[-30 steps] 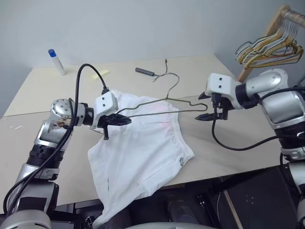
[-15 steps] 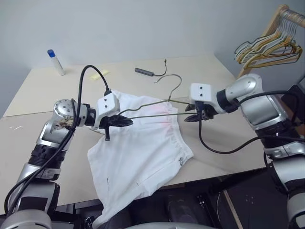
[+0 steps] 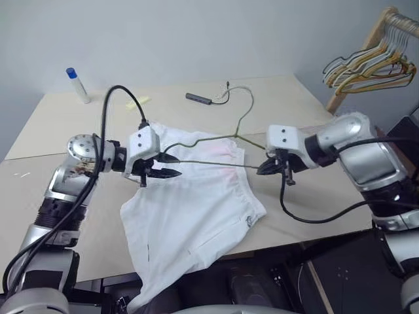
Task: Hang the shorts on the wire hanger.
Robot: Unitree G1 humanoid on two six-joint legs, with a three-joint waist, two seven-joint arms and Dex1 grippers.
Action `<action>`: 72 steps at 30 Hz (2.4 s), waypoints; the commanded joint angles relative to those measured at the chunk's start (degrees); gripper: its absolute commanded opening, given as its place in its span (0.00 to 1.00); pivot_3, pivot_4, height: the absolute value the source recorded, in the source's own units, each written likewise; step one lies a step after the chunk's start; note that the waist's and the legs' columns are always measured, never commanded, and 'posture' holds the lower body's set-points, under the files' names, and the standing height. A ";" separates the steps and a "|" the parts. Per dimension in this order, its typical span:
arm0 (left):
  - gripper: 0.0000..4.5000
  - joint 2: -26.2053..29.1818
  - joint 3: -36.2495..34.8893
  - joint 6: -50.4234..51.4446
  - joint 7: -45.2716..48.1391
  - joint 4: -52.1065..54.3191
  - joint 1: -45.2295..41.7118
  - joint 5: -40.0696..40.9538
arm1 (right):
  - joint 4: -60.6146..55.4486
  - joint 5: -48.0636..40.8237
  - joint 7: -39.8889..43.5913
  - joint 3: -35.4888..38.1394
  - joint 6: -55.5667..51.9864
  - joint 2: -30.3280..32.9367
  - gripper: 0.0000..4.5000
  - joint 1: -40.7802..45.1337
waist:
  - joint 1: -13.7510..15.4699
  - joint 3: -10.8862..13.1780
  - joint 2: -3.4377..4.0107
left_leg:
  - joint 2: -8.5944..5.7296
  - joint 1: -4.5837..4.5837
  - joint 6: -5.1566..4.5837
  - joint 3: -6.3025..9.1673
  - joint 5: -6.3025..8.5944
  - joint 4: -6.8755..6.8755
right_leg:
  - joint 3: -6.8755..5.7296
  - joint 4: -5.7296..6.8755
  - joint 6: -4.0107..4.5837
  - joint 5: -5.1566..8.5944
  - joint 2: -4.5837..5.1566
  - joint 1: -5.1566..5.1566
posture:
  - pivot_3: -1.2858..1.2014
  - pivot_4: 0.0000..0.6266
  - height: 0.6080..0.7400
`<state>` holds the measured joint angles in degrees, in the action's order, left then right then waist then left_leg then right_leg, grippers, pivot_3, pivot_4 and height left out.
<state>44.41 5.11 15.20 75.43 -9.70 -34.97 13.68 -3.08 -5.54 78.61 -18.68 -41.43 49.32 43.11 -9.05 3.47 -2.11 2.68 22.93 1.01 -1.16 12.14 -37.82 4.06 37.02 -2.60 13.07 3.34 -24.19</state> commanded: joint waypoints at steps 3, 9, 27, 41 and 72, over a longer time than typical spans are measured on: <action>0.86 0.32 -7.78 1.63 -5.15 0.78 0.45 3.67 | -5.69 -7.49 -3.47 10.31 -13.61 4.32 0.00 -8.09 | 0.51 0.00 -0.01 | 0.00 0.00 0.00 0.00 0.00 0.00 | 0.00 -0.01 -0.12 0.07 0.00 0.01 | 0.48 0.01 1.00; 1.00 -3.57 -13.81 10.77 -12.98 20.87 10.91 13.79 | -6.23 -13.14 -14.29 23.53 -33.51 2.70 0.00 -20.80 | 1.36 0.02 -0.03 | 0.01 -0.02 0.00 -0.01 0.01 0.01 | 0.02 -0.02 -0.10 0.07 0.02 0.05 | 0.49 0.06 1.00; 1.00 -2.87 -7.88 12.61 -12.96 28.37 13.70 17.22 | 1.32 -21.39 -17.96 19.50 -32.43 -0.63 0.00 -29.55 | 1.78 -0.06 -0.12 | 0.03 -1.01 -0.02 -0.04 0.06 0.06 | 0.03 -0.21 0.34 0.41 -0.07 1.08 | 0.49 0.04 1.00; 1.00 -1.18 -9.49 11.31 -14.14 29.46 16.10 17.11 | 11.01 -18.71 -5.54 4.93 -23.42 7.67 0.00 -17.19 | 2.22 -0.06 -0.15 | 0.03 -0.91 -0.05 -0.05 0.15 0.07 | 0.02 -0.31 0.26 0.44 -0.05 1.02 | 0.51 0.04 1.00; 1.00 -0.31 -10.96 10.74 -17.40 31.80 18.00 17.02 | 51.20 -0.31 0.29 0.01 -2.66 -6.30 0.00 9.11 | 6.43 -0.03 -0.09 | 0.03 -0.86 -0.06 -0.07 0.16 0.08 | -0.04 -0.27 0.01 0.29 -0.07 0.92 | 0.52 0.01 1.00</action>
<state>43.69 -5.62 27.43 57.41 22.37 -15.13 30.59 48.76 -5.64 79.66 -21.23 -44.61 43.10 50.68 -2.62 3.44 -2.20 2.72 22.06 0.95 -1.23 12.30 -37.74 4.02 36.76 -2.59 13.36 3.27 -23.27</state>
